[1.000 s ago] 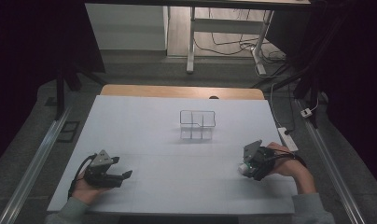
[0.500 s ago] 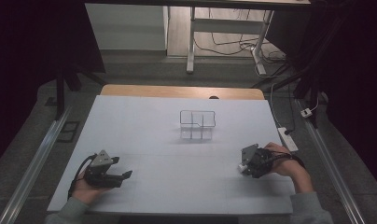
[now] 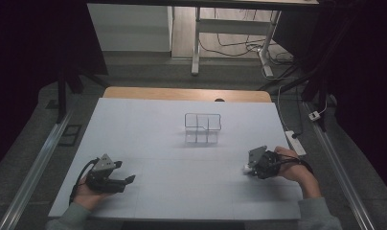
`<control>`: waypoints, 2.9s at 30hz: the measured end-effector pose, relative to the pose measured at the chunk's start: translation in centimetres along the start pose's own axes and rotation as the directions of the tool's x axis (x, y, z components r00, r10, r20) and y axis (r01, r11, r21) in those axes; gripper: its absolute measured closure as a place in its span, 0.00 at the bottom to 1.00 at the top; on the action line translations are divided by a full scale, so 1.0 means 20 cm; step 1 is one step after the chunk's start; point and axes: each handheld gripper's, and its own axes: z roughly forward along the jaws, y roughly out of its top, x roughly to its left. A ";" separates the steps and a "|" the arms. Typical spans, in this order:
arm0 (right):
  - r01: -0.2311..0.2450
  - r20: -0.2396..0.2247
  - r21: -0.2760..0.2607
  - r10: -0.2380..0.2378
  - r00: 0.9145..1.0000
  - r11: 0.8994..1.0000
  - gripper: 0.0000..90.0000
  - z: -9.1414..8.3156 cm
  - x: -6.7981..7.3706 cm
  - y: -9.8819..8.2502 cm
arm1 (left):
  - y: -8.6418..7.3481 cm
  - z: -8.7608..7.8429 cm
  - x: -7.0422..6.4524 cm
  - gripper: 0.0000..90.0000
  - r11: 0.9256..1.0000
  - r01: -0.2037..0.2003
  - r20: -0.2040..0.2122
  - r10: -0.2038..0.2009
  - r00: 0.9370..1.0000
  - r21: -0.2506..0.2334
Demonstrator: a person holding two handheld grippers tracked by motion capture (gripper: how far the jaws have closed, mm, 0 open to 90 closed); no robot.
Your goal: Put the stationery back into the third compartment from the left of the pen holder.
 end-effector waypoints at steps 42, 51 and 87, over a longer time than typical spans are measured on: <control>-0.447 0.120 -0.372 0.520 0.846 0.813 0.73 -0.18 -0.15 0.05 | 0.00 0.00 0.00 0.24 1.000 -0.005 -0.003 0.005 1.000 0.003; -0.461 0.118 -0.432 0.555 0.823 0.775 0.72 -0.20 -0.15 0.06 | 0.00 0.00 0.00 0.24 1.000 -0.005 -0.003 0.005 1.000 0.003; -0.447 0.096 -0.623 0.631 0.770 0.641 0.72 -0.26 -0.16 0.18 | 0.00 0.00 -0.01 0.24 1.000 -0.009 -0.005 0.009 1.000 -0.002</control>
